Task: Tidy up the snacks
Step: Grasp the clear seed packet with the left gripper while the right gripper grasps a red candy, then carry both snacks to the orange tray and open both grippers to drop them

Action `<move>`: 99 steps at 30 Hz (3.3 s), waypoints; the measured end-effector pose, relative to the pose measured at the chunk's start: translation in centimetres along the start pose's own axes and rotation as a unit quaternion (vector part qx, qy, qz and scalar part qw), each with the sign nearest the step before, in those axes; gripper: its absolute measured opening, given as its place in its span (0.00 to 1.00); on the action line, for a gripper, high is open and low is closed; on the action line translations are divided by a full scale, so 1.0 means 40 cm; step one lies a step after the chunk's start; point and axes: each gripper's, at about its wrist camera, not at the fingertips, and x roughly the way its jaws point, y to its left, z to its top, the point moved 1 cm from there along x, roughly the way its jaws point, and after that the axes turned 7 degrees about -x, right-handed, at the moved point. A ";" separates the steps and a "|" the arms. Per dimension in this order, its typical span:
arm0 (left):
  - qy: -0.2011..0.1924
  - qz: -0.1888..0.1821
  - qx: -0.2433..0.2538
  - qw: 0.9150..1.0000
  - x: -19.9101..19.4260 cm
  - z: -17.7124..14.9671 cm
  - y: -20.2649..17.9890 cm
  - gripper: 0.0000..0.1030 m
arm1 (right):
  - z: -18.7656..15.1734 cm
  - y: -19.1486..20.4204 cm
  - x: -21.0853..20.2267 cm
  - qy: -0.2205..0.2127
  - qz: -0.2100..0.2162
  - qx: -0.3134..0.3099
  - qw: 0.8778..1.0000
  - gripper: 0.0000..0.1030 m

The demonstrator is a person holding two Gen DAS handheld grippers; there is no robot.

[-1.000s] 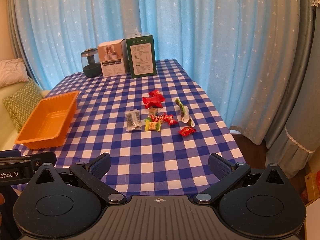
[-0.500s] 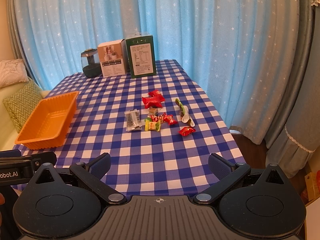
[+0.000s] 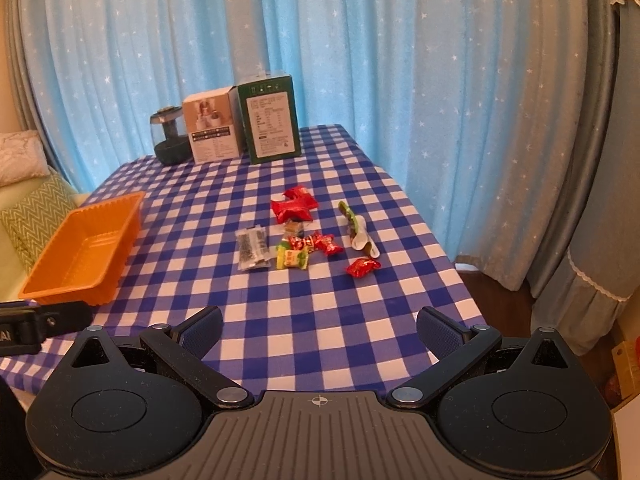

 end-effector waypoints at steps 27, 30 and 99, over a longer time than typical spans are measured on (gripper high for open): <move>0.032 -0.030 0.018 0.999 0.421 0.076 0.049 0.96 | 0.055 -0.128 0.449 0.027 -0.050 0.090 0.994 0.58; 0.037 -0.036 0.025 0.998 0.458 0.077 0.047 0.95 | 0.052 -0.136 0.480 0.035 -0.052 0.094 0.994 0.54; 0.018 -0.018 0.038 0.999 0.468 0.240 0.167 0.34 | 0.212 0.191 0.462 -0.015 0.090 0.006 0.996 0.20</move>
